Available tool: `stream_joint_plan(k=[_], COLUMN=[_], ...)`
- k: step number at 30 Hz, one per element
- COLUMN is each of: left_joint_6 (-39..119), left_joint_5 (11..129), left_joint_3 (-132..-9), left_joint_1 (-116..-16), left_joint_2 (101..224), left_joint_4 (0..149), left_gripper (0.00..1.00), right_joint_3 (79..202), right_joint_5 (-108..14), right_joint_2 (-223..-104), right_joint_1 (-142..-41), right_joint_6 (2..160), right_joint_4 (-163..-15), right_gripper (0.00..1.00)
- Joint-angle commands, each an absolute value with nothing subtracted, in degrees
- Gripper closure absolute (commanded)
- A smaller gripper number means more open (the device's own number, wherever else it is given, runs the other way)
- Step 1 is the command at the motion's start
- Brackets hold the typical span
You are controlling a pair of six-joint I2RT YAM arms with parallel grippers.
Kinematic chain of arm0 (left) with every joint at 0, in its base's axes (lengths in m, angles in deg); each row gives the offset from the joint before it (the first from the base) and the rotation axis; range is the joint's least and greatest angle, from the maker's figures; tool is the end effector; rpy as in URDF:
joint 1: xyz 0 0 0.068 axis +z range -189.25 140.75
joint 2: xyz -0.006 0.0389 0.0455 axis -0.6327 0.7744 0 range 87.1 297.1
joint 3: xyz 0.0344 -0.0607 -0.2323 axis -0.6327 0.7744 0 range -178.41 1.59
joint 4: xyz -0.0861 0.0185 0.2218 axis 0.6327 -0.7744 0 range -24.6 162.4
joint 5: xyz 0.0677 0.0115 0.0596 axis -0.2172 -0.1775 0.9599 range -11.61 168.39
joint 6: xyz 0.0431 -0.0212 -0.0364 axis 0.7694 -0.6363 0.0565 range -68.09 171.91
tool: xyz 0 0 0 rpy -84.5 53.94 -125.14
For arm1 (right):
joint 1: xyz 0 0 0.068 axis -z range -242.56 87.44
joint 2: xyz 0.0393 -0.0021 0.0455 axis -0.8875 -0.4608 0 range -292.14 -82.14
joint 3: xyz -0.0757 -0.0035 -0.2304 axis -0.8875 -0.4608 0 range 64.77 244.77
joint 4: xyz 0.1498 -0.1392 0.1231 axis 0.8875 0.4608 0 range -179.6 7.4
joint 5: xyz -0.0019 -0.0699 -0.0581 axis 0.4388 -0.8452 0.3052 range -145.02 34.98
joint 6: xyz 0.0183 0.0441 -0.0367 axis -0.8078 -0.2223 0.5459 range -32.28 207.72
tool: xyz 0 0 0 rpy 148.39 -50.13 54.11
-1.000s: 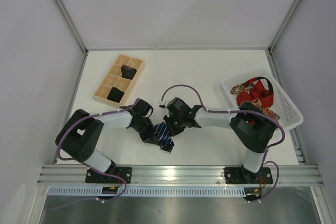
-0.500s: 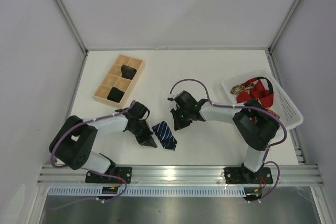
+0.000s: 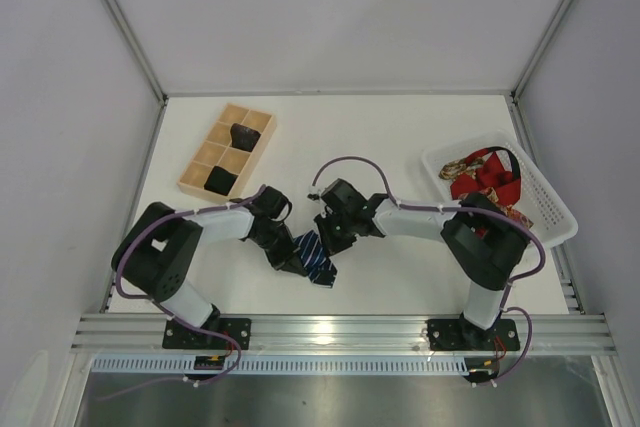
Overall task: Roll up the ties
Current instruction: Roll the tie
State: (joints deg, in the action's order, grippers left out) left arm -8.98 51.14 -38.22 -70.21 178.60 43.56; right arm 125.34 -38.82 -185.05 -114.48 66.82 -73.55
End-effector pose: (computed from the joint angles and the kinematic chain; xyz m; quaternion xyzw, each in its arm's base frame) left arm 0.1854 -0.1350 0.0981 0.2313 -0.9407 0.2209 0.1128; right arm 0.1978 0.2727 0.1365 -0.2917 0.9076 0.2692 0.1365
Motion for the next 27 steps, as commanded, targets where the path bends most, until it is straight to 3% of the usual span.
stream_joint_plan(k=[1, 11, 14, 20, 27], left_joint_6=[-7.2, -5.0, -3.0, 4.8, 9.6], left_joint_5=[59.8, 60.7, 62.2, 64.3, 59.0], left_joint_3=[-36.4, -29.5, -31.3, -39.8, -43.0], left_joint_1=[-71.1, -69.8, -68.8, -63.0, -55.9], left_joint_2=[180.2, 162.8, 157.7, 148.2, 144.7], left_joint_4=[44.4, 38.0, 34.4, 29.2, 28.9], left_gripper=[1.00, 0.98, 0.91, 0.63, 0.54], right_joint_3=[127.9, 121.6, 118.0, 111.0, 107.4], right_joint_5=[-38.4, -43.4, -42.3, -42.5, -46.2], right_joint_2=[-185.4, -173.1, -168.9, -165.5, -170.3], right_joint_1=[-112.3, -109.3, -112.7, -120.0, -122.9], right_joint_6=[67.0, 67.9, 65.7, 57.9, 50.4], right_joint_4=[-72.8, -67.5, -69.2, -77.1, -85.5], right_gripper=[1.00, 1.00, 1.00, 1.00, 1.00])
